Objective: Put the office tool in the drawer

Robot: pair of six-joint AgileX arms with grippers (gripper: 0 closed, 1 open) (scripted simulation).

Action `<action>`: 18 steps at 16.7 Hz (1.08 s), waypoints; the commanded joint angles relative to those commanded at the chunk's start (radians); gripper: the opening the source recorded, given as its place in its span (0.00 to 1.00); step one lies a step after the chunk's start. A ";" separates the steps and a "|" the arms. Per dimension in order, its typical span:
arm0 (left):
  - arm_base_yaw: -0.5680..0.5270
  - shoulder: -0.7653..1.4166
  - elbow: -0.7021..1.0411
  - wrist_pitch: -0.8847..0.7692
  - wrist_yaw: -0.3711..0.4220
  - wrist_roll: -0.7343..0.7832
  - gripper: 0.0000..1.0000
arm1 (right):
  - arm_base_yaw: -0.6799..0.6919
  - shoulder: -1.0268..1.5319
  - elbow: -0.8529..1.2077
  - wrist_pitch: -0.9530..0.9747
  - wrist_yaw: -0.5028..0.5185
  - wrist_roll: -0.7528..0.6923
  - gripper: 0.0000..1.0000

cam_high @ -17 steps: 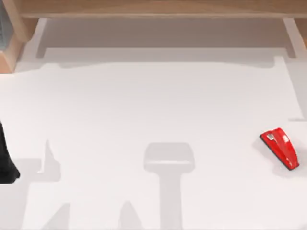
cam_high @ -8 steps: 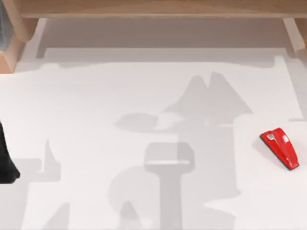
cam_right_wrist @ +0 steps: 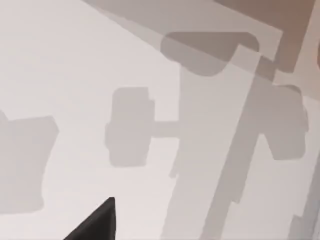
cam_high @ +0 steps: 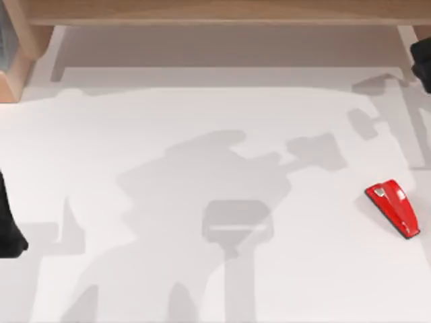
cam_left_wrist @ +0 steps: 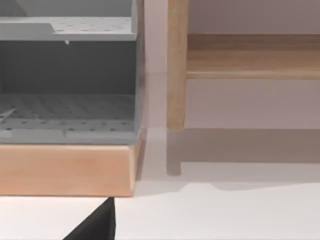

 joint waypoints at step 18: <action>0.000 0.000 0.000 0.000 0.000 0.000 1.00 | 0.177 0.209 -0.061 -0.374 0.080 0.062 1.00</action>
